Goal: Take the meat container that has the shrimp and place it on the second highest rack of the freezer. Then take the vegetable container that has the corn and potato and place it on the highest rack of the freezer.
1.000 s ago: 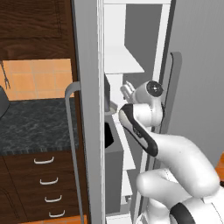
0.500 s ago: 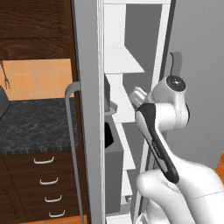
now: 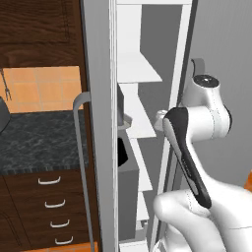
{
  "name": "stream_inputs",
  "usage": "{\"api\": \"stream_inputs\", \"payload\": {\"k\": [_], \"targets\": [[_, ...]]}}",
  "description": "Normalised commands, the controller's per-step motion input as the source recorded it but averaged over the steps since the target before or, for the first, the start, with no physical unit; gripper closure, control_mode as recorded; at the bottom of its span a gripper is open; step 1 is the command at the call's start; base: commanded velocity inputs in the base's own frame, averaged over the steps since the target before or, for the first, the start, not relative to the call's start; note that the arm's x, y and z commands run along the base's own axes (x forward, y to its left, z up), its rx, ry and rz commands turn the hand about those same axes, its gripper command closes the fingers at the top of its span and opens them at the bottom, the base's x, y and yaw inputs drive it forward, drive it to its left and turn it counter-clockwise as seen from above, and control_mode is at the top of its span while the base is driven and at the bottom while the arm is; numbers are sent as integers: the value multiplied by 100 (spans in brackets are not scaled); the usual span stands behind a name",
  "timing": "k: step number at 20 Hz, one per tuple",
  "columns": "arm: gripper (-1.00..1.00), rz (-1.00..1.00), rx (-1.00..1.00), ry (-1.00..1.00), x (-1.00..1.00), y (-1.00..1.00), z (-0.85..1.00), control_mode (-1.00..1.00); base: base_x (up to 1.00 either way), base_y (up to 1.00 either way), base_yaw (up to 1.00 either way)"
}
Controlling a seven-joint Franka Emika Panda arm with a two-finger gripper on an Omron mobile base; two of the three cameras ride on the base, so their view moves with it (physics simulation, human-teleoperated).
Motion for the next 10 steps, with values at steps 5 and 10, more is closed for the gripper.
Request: {"api": "stream_inputs", "payload": {"k": [5, 10], "targets": [[-100, 44, 8, 3, 11, -34, 1, -100, 0, 0, 0], [-100, 5, 0, 1, 0, 0, 0, 100, -61, -38, 27]]}}
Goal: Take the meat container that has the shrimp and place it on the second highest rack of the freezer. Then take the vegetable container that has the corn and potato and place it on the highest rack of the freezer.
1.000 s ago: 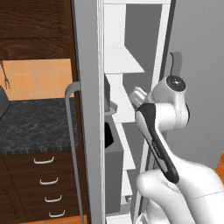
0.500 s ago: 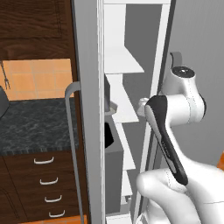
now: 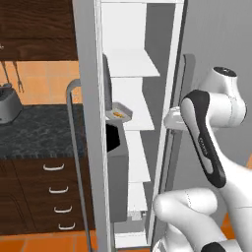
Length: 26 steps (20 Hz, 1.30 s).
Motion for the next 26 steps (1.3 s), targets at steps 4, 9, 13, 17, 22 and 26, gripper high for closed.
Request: {"api": "stream_inputs", "payload": {"k": [4, 9, 13, 17, 22, 26], "targets": [[-100, 0, 0, 0, 0, 0, 0, 100, -71, -34, 79], [-100, 0, 0, 0, 0, 0, 0, 100, -45, -1, 94], [-100, 0, 0, 0, 0, 0, 0, 100, -5, 22, 98], [-100, 0, 0, 0, 0, 0, 0, 100, 15, 59, 84], [-100, 0, 0, 0, 0, 0, 0, 100, 92, 86, 22], [-100, 0, 0, 0, 0, 0, 0, 100, 100, 63, -14]]}}
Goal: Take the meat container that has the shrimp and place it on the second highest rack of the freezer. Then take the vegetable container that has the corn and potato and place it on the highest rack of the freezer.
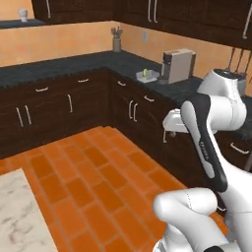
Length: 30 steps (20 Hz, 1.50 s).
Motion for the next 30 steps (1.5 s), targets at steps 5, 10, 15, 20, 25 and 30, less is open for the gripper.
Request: {"api": "stream_inputs", "payload": {"k": [5, 10, 15, 20, 25, 30], "targets": [[-100, 0, 0, 0, 0, 0, 0, 100, 100, 36, -24], [-100, 0, 0, 0, 0, 0, 0, 100, 100, 12, -19], [-100, 0, 0, 0, 0, 0, 0, 100, 100, 14, -25], [-100, 0, 0, 0, 0, 0, 0, 100, 100, 24, -35], [-100, 0, 0, 0, 0, 0, 0, 100, 100, 31, -42], [-100, 0, 0, 0, 0, 0, 0, 100, 90, 38, -53]]}}
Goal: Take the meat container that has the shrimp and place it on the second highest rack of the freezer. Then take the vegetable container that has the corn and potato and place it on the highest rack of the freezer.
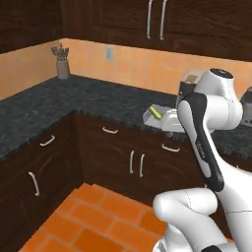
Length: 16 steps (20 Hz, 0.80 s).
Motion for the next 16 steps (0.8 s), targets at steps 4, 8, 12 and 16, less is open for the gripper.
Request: {"api": "stream_inputs", "payload": {"k": [4, 8, 12, 16], "targets": [[-100, 0, 0, 0, 0, 0, 0, 100, 77, 44, -58], [-100, 0, 0, 0, 0, 0, 0, 100, 75, 45, -59], [-100, 0, 0, 0, 0, 0, 0, 100, 71, 52, -59], [-100, 0, 0, 0, 0, 0, 0, 100, 53, 61, -55]]}}
